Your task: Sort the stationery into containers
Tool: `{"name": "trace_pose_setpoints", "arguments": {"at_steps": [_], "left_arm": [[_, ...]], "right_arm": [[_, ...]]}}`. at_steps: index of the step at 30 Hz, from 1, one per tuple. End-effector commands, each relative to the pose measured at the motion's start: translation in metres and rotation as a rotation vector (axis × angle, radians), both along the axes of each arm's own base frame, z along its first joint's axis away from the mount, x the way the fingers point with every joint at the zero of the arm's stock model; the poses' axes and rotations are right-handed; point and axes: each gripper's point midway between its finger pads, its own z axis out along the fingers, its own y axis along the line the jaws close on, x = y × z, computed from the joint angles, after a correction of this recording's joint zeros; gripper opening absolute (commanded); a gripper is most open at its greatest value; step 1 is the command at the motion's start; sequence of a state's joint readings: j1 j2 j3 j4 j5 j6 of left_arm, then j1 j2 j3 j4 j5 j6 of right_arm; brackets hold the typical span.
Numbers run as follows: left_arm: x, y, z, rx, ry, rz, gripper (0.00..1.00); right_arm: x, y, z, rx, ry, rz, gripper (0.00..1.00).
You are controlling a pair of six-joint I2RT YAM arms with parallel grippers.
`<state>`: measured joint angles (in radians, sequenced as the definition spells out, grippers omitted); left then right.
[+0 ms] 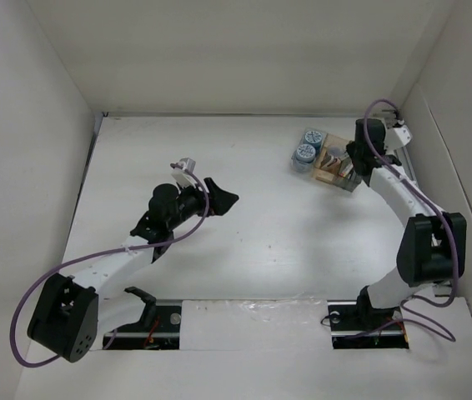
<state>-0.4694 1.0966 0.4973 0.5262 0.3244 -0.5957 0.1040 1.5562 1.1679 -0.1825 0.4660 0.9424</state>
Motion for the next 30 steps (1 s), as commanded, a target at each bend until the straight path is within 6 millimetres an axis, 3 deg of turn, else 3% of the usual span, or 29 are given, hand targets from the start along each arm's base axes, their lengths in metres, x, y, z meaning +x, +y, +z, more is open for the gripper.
{"name": "trace_pose_setpoints", "arguments": {"at_steps": [1,2,3,7,9,15,22,30], "left_arm": [[-0.007,-0.004,0.009,-0.009,-0.045,-0.047,1.0],[-0.007,-0.004,0.009,-0.009,-0.045,-0.047,1.0],[-0.007,-0.004,0.009,-0.009,-0.045,-0.047,1.0],[-0.009,-0.003,0.008,-0.009,-0.045,-0.047,1.0],[-0.009,-0.003,0.008,-0.009,-0.045,-0.047,1.0],[-0.009,-0.002,0.006,-0.005,-0.037,-0.047,1.0],[-0.009,-0.003,0.003,-0.001,-0.029,-0.047,1.0],[-0.008,-0.003,0.0,0.003,-0.02,-0.047,1.0]], "right_arm": [[0.004,-0.039,0.017,-0.088,-0.003,-0.155,0.04],[0.006,-0.047,0.023,-0.11,0.009,-0.178,0.04],[0.01,-0.056,0.011,-0.141,0.05,-0.201,0.04],[0.014,-0.073,-0.002,-0.243,0.137,-0.26,0.04],[0.016,-0.064,-0.002,-0.275,0.143,-0.248,0.04],[0.02,-0.059,-0.03,-0.293,0.221,-0.229,0.05],[0.023,-0.05,-0.041,-0.281,0.24,-0.195,0.15],[0.026,-0.045,-0.055,-0.291,0.267,-0.183,0.16]]}}
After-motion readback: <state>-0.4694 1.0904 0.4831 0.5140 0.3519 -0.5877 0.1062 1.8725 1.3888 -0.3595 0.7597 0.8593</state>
